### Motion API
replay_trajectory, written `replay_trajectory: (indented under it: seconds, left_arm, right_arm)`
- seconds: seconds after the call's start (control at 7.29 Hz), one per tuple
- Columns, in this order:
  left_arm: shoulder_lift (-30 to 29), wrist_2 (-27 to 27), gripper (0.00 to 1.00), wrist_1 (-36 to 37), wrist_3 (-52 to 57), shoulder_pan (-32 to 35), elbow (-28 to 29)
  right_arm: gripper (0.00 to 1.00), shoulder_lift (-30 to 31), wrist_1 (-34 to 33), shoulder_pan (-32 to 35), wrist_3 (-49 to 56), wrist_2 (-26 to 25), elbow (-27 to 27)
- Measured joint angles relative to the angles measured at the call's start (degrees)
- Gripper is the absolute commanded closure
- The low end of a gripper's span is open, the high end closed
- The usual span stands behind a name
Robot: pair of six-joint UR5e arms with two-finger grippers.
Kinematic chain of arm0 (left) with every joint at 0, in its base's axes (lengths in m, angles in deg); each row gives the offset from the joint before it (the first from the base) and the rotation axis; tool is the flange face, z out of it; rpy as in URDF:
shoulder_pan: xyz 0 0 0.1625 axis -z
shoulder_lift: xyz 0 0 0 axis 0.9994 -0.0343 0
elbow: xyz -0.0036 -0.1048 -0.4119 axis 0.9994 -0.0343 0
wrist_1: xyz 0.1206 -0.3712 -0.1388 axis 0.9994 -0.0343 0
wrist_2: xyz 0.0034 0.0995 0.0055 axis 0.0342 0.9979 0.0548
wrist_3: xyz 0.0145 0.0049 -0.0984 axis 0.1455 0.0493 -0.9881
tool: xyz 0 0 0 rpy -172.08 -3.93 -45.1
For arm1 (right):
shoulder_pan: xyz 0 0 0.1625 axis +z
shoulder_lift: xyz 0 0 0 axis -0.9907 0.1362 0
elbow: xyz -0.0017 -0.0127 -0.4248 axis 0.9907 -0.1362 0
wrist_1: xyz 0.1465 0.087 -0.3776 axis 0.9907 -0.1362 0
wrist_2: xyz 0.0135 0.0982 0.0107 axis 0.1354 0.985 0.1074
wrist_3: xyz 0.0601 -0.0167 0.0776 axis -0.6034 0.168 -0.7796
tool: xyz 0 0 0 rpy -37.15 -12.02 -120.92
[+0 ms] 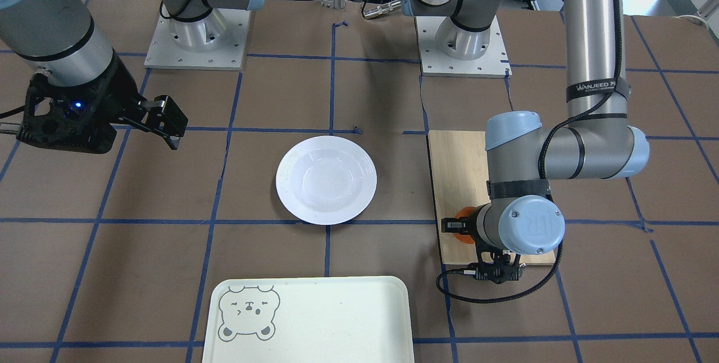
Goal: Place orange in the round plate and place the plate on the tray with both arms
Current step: 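Lower the left gripper onto the orange on the cutting board and grasp it, then carry the orange with the left gripper and release it onto the white plate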
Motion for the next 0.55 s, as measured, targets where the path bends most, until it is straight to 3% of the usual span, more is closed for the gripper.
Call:
replay_trajectory:
  seconds: [0.27, 0.55]
  left_arm:
    - [2.73, -5.05, 1.00, -0.93, -2.11, 3.28, -0.26]
    - [5.36, -9.19, 1.00, -1.54, -10.40, 11.85, -1.67]
  right_arm:
    - [0.00, -0.07, 0.27, -1.53, 0.07, 0.06, 0.03]
    - [0.00, -0.11, 0.93, -4.45, 0.18, 0.57, 0.12]
